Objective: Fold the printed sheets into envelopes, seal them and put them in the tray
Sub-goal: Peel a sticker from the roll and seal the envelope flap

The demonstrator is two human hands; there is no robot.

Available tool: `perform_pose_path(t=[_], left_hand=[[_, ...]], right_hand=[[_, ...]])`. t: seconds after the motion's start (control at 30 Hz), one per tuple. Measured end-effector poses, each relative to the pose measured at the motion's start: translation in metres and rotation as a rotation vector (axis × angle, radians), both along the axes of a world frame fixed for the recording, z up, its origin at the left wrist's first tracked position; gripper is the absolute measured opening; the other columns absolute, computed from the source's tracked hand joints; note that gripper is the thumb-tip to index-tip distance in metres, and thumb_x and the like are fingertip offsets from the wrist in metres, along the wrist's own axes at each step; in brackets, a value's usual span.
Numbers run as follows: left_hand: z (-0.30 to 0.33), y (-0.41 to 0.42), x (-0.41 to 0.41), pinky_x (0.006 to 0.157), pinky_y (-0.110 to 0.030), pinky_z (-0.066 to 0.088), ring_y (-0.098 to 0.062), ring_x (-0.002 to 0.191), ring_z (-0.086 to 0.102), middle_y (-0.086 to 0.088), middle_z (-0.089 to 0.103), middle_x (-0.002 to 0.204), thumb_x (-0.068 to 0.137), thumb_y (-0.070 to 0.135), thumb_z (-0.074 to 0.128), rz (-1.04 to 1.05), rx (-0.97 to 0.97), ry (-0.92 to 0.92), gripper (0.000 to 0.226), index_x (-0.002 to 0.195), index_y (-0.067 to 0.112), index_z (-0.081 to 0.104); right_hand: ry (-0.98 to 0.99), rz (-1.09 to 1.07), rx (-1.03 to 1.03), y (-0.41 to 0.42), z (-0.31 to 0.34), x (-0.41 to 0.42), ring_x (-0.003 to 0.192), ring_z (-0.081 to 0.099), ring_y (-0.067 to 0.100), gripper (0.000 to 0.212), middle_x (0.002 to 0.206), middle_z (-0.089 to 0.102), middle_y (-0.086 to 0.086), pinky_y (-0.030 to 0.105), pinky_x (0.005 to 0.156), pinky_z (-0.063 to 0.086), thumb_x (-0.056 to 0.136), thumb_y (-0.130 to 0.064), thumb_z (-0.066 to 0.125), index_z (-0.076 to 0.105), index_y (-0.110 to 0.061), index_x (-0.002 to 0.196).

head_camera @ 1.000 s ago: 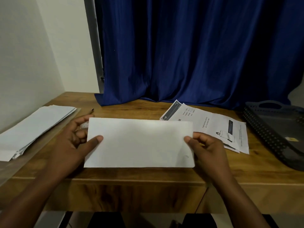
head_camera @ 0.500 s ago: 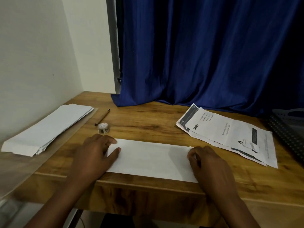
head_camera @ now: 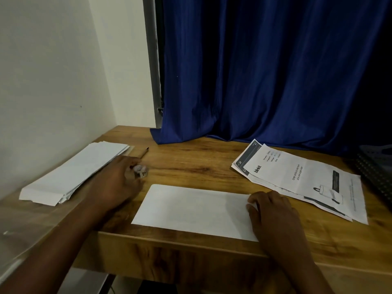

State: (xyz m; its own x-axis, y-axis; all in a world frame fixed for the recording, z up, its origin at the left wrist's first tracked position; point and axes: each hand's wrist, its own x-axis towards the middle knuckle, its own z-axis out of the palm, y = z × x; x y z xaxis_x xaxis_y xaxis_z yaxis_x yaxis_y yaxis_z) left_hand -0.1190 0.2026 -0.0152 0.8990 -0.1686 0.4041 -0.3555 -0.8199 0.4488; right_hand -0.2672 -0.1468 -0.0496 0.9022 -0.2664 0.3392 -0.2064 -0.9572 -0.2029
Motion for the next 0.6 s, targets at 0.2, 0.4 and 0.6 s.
perform_pose_path(t=[0.2,0.4,0.6], left_hand=[[0.002,0.016,0.037,0.091,-0.030,0.049,-0.018,0.120,0.058,0.003,0.055,0.145,0.090,0.038,0.069,-0.166,0.280,0.067,0.058,0.144,0.038,0.047],[0.009,0.007,0.036,0.091,-0.031,0.051,-0.012,0.113,0.059,0.008,0.062,0.135,0.089,0.037,0.072,-0.182,0.265,0.011,0.048,0.135,0.040,0.057],[0.025,-0.078,-0.032,0.064,-0.024,0.059,-0.009,0.084,0.072,0.012,0.076,0.104,0.071,0.045,0.083,-0.436,-0.561,0.241,0.041,0.110,0.044,0.071]], right_hand=[[-0.053,0.053,0.229,-0.001,0.006,-0.004,0.106,0.054,0.012,0.064,0.116,0.062,-0.008,0.038,0.097,0.049,0.088,-0.070,0.016,0.058,-0.034,0.119],[-0.148,0.071,0.390,-0.006,0.003,-0.003,0.098,0.056,0.008,0.054,0.104,0.062,-0.015,0.034,0.089,0.049,0.090,-0.071,0.020,0.058,-0.037,0.108],[-0.212,0.053,0.533,-0.009,-0.003,-0.001,0.106,0.057,0.003,0.058,0.115,0.060,-0.020,0.037,0.094,0.053,0.087,-0.075,0.029,0.058,-0.039,0.122]])
